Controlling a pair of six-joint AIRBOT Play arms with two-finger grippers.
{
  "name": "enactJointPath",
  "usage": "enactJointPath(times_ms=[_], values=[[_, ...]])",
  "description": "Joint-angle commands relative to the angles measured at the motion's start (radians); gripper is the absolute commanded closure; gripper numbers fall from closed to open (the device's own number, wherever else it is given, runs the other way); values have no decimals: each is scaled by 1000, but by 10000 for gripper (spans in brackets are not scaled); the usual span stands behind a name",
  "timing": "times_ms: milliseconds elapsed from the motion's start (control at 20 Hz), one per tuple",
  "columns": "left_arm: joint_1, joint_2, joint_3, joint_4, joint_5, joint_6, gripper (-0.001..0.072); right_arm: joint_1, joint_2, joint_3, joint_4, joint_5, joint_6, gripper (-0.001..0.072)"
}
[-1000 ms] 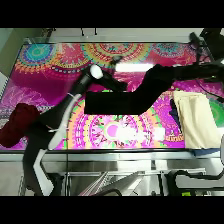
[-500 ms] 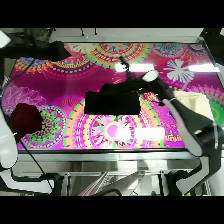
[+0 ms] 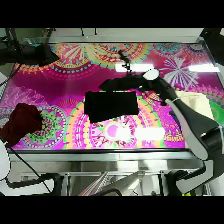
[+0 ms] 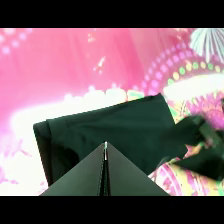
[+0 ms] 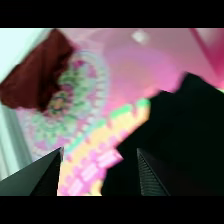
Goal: Fold the shirts.
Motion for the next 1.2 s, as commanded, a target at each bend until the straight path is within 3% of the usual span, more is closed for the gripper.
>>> enactJointPath(times_ms=[0, 50, 150, 600, 900, 950, 1000, 1100, 1150], values=[[-5, 5, -49, 2, 7, 0, 696, -180, 33, -2, -263, 130, 249, 183], [-5, 5, -57, 2, 10, 0, 696, -223, 28, -7, -304, 159, 281, 172], [-5, 5, -60, 2, 12, 1, 696, -291, 12, -32, -348, 177, 314, 19], [-11, 5, -60, 2, 13, 5, 696, -304, -205, -77, -345, 198, 313, 19], [-10, 5, -60, 3, 10, 8, 695, -262, -252, -77, -256, 191, 266, 32], [-10, 5, -60, 3, 9, 8, 696, -264, -248, -75, -188, 202, 222, 247], [-10, 5, -60, 3, 4, 8, 696, -266, -239, -74, -97, 225, 151, 575], [-10, 5, -60, 3, -13, 8, 696, -267, -198, -74, 43, 225, 84, 694], [-10, 5, -60, 3, -18, 8, 696, -267, -168, -69, 88, 201, 54, 689]])
